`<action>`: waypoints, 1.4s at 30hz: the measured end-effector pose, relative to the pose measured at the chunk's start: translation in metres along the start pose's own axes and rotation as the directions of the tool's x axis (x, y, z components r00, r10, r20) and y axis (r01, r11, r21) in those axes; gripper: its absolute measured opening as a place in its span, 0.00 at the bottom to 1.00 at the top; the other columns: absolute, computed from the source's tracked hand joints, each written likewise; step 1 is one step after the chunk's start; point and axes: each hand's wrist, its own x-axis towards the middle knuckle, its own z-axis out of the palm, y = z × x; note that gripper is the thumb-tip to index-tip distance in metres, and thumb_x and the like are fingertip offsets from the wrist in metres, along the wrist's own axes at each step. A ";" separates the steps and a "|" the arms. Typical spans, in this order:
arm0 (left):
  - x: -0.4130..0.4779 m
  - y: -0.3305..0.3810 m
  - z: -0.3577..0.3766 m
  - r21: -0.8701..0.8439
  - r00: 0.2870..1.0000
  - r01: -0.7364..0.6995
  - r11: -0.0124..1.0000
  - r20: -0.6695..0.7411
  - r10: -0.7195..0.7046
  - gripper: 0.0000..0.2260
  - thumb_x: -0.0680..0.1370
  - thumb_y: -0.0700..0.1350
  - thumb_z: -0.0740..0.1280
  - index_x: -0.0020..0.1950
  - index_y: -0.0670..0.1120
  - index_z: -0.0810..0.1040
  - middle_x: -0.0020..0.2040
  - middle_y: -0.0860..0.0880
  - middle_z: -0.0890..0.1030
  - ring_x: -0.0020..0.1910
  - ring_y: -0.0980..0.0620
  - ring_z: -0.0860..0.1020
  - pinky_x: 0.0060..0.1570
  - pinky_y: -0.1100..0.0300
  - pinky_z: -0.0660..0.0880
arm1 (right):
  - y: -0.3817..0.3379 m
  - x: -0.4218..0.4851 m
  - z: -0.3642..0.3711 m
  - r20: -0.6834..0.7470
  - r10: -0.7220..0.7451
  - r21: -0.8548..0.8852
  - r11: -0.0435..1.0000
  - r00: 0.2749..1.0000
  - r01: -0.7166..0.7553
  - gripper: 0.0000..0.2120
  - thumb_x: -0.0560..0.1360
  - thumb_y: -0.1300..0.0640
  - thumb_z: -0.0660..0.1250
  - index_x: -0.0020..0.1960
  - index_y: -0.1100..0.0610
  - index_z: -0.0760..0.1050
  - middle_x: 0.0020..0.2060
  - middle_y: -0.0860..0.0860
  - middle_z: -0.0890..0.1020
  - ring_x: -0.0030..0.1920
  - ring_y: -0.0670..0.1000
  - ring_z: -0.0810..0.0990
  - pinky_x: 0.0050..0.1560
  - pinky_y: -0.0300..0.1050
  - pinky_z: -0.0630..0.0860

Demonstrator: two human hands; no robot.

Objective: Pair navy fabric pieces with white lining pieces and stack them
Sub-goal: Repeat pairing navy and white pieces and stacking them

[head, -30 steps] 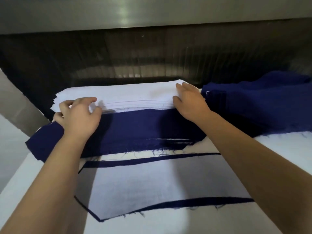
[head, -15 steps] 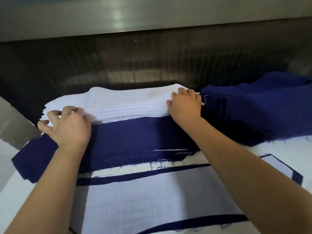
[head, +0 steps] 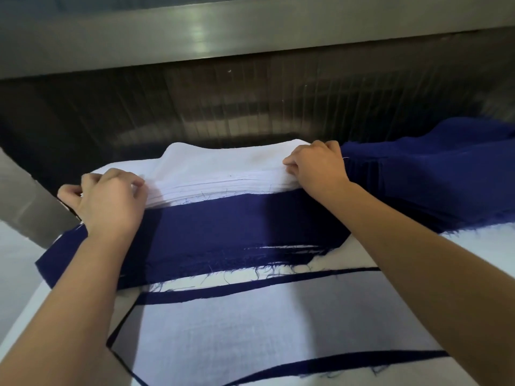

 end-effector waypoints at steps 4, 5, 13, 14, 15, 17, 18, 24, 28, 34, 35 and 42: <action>0.001 0.001 -0.006 0.005 1.000 -0.003 1.000 -0.027 0.004 0.07 0.78 0.41 0.65 0.46 0.42 0.82 0.55 0.40 0.79 0.54 0.35 0.71 0.55 0.46 0.58 | 0.004 0.000 -0.004 -0.085 0.009 0.045 0.999 0.996 -0.005 0.15 0.74 0.64 0.60 0.32 0.51 0.67 0.36 0.48 0.73 0.46 0.53 0.68 0.50 0.46 0.58; 0.001 0.000 -0.009 -0.021 1.000 -0.011 1.000 -0.026 0.010 0.07 0.78 0.41 0.65 0.46 0.41 0.82 0.55 0.39 0.78 0.52 0.35 0.73 0.53 0.46 0.60 | 0.006 0.000 -0.004 -0.109 -0.005 0.069 0.998 0.994 0.013 0.12 0.75 0.63 0.60 0.36 0.51 0.73 0.40 0.49 0.76 0.47 0.53 0.69 0.51 0.46 0.60; -0.019 -0.005 -0.022 -0.159 0.998 0.058 0.986 -0.015 -0.061 0.05 0.78 0.43 0.64 0.50 0.44 0.78 0.57 0.41 0.77 0.45 0.38 0.75 0.40 0.50 0.69 | 0.012 -0.014 -0.011 -0.174 0.204 0.594 0.802 0.963 -0.063 0.01 0.73 0.58 0.70 0.45 0.55 0.80 0.54 0.49 0.77 0.52 0.49 0.76 0.49 0.42 0.72; -0.022 -0.006 -0.023 -0.179 0.998 0.064 0.982 -0.015 -0.067 0.04 0.78 0.42 0.64 0.51 0.44 0.77 0.55 0.41 0.78 0.44 0.39 0.75 0.39 0.51 0.69 | 0.013 -0.017 -0.014 -0.188 0.215 0.617 0.785 0.958 -0.055 0.01 0.74 0.58 0.69 0.45 0.55 0.79 0.55 0.50 0.77 0.53 0.50 0.77 0.51 0.42 0.73; -0.026 -0.007 -0.024 -0.205 0.997 0.068 0.976 -0.013 -0.072 0.04 0.78 0.42 0.63 0.51 0.45 0.76 0.51 0.41 0.79 0.42 0.39 0.76 0.39 0.51 0.69 | 0.013 -0.021 -0.016 -0.205 0.223 0.632 0.774 0.953 -0.045 0.02 0.74 0.59 0.68 0.46 0.55 0.79 0.55 0.50 0.77 0.54 0.50 0.77 0.52 0.42 0.73; -0.036 -0.008 -0.027 -0.270 0.996 0.084 0.959 0.007 -0.085 0.03 0.79 0.43 0.62 0.51 0.46 0.73 0.43 0.41 0.81 0.41 0.39 0.77 0.40 0.49 0.72 | 0.013 -0.032 -0.020 -0.228 0.235 0.692 0.722 0.945 -0.013 0.03 0.76 0.62 0.66 0.46 0.56 0.78 0.57 0.49 0.77 0.52 0.50 0.79 0.51 0.42 0.76; -0.041 -0.008 -0.029 -0.309 0.995 0.096 0.946 0.020 -0.094 0.03 0.79 0.43 0.61 0.51 0.47 0.72 0.41 0.41 0.81 0.41 0.39 0.78 0.42 0.48 0.73 | 0.012 -0.039 -0.023 -0.220 0.254 0.748 0.663 0.942 -0.004 0.04 0.76 0.63 0.65 0.47 0.56 0.77 0.58 0.47 0.76 0.47 0.49 0.81 0.46 0.41 0.78; -0.070 -0.011 -0.047 -0.473 0.999 0.024 0.881 0.033 -0.010 0.03 0.80 0.41 0.60 0.53 0.42 0.69 0.53 0.44 0.80 0.44 0.41 0.76 0.42 0.53 0.67 | 0.014 -0.087 -0.024 -0.132 0.261 0.924 0.383 0.956 0.023 0.15 0.78 0.67 0.59 0.45 0.46 0.71 0.50 0.35 0.73 0.39 0.41 0.82 0.26 0.32 0.73; -0.099 -0.015 -0.064 -0.509 0.998 0.009 0.860 0.064 0.028 0.03 0.79 0.39 0.62 0.48 0.45 0.70 0.42 0.49 0.77 0.41 0.46 0.75 0.40 0.54 0.66 | 0.028 -0.121 -0.014 -0.118 0.209 0.910 0.415 0.971 0.021 0.16 0.76 0.69 0.61 0.42 0.47 0.73 0.48 0.39 0.78 0.40 0.41 0.81 0.40 0.32 0.77; -0.144 -0.023 -0.081 -0.493 0.979 -0.021 0.870 0.165 0.117 0.05 0.77 0.39 0.66 0.45 0.49 0.73 0.38 0.52 0.79 0.39 0.46 0.77 0.37 0.52 0.72 | 0.048 -0.169 -0.012 -0.273 0.087 0.725 0.673 0.958 0.145 0.16 0.68 0.76 0.66 0.41 0.55 0.75 0.45 0.47 0.78 0.46 0.40 0.77 0.48 0.22 0.68; -0.148 -0.024 -0.083 -0.495 0.976 -0.025 0.869 0.175 0.128 0.06 0.78 0.40 0.65 0.45 0.51 0.72 0.37 0.53 0.79 0.38 0.47 0.77 0.36 0.53 0.72 | 0.051 -0.174 -0.012 -0.303 0.071 0.686 0.709 0.950 0.166 0.16 0.67 0.77 0.66 0.42 0.57 0.75 0.44 0.49 0.77 0.46 0.38 0.76 0.49 0.22 0.67; -0.167 -0.023 -0.087 -0.616 0.965 -0.065 0.785 0.163 0.208 0.03 0.73 0.47 0.61 0.42 0.54 0.73 0.46 0.62 0.80 0.47 0.60 0.76 0.43 0.63 0.71 | 0.060 -0.197 -0.016 -0.301 0.044 0.564 0.814 0.953 0.140 0.10 0.70 0.76 0.64 0.40 0.62 0.77 0.42 0.54 0.78 0.41 0.54 0.77 0.42 0.36 0.71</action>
